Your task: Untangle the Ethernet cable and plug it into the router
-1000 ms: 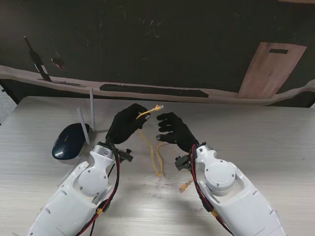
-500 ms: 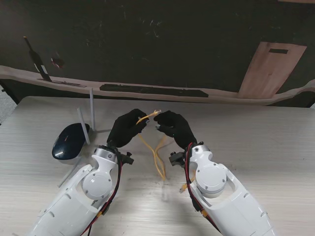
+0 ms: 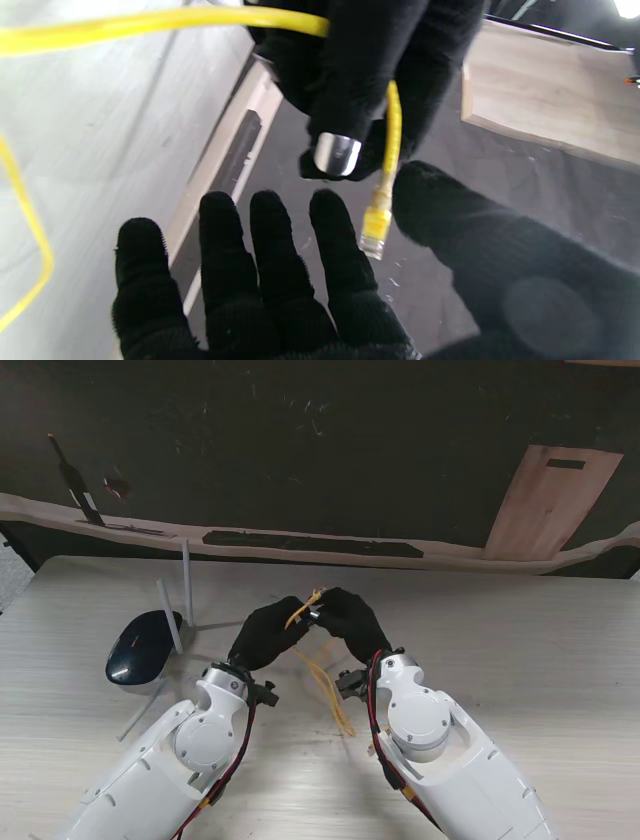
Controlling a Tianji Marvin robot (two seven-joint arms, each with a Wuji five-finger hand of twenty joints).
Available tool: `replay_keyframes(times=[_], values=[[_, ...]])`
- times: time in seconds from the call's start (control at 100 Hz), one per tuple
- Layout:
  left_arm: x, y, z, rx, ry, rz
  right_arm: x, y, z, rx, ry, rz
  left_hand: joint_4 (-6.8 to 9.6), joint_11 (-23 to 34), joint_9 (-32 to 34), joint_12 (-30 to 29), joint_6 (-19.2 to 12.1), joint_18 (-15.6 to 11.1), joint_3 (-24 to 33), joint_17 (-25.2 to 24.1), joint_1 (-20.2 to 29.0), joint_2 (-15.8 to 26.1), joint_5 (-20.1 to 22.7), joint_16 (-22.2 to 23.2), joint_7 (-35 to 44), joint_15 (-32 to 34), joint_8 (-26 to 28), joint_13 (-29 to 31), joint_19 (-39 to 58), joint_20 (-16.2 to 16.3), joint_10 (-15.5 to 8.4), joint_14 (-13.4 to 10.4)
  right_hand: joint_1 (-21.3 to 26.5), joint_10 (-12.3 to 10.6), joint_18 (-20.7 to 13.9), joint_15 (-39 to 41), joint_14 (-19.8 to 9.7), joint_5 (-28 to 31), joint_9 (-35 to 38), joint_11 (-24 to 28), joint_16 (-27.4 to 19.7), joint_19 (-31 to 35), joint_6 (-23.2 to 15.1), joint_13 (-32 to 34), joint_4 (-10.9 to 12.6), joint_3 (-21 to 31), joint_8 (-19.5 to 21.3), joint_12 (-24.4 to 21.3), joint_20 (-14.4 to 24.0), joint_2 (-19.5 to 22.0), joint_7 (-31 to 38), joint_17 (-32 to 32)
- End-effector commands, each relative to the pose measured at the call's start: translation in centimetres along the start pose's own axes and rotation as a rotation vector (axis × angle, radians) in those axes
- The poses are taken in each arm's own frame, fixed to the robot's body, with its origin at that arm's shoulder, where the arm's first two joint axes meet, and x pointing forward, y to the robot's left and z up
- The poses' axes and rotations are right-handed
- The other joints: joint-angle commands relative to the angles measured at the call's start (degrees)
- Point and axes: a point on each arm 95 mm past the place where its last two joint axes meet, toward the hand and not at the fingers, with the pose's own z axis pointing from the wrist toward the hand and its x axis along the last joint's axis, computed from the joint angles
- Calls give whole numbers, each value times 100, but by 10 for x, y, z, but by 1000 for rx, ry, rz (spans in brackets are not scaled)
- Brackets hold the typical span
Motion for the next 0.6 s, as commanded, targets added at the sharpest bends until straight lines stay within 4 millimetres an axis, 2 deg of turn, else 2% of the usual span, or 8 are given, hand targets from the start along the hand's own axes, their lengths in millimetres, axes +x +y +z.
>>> replay_keyframes(times=[0.0,0.14,0.31,0.38,0.4,0.42,0.51,0.59], values=[[3,4,0,2,-14,-4,0,-9,-5,57,-24,12,-26,-10,42,6,-4,-133,126,-121,-5,10,-1,-85,-8,-58,-51,155,278,294,-132,388,7,53,10,-55,40,-900,-441,131,9,79,-38,-141,5,-74,99,70,4,-548,322,-12],[5,5,3,57,-32,-6,-5,-22,-10,142,-64,57,-56,30,1,25,66,-101,134,-146,36,74,-132,-87,7,-68,-9,156,260,308,-163,397,-53,-98,-36,-241,69,-2175,-1197,214,-84,-53,-247,-211,-137,-120,205,70,-104,-1481,919,-92],[7,6,5,95,-48,-30,-7,-35,-13,195,-107,124,-66,51,-28,29,135,-95,98,-144,92,121,-230,-94,42,-89,33,152,257,318,-156,417,158,-15,317,-14,244,-2393,-1427,359,-6,241,-152,341,-186,144,-35,79,-165,-2063,768,414],[8,7,6,111,-57,-33,-7,-38,-14,212,-127,135,-62,49,-36,20,141,-92,50,-154,122,133,-257,-124,57,-169,40,152,241,322,-155,453,454,106,929,732,225,-2391,-1363,465,272,1697,-19,1263,-134,145,-183,97,7,-2052,639,1299],[8,7,6,116,-60,-33,-7,-38,-14,216,-133,137,-56,45,-39,16,161,-88,43,-167,136,134,-259,-132,59,-191,40,150,227,320,-153,463,526,134,1016,1009,227,-2392,-1316,496,328,2336,18,1512,-115,146,-213,107,-312,-2039,665,1533],[8,8,6,121,-63,-33,-7,-39,-15,219,-138,136,-53,42,-40,13,172,-84,36,-174,143,133,-265,-136,56,-204,37,149,217,319,-151,469,607,172,1045,1380,220,-2391,-1237,536,456,2934,64,1808,-99,142,-210,123,-271,-2003,693,1821],[7,7,6,141,-76,-37,-6,-39,-16,234,-158,112,-31,3,-55,-18,193,-49,12,-237,172,120,-277,-168,34,-299,17,144,141,315,-106,517,883,351,730,2974,116,-2289,-646,731,789,5317,301,2842,-15,171,5,225,-192,-1820,1116,2877],[6,7,6,154,-85,-34,-6,-37,-17,254,-169,81,-15,-36,-77,-49,207,-21,11,-321,182,97,-286,-221,4,-450,3,143,54,316,-85,565,1059,512,371,4178,-62,-1373,178,863,968,6654,477,3606,68,267,108,289,121,-1527,1074,3887]])
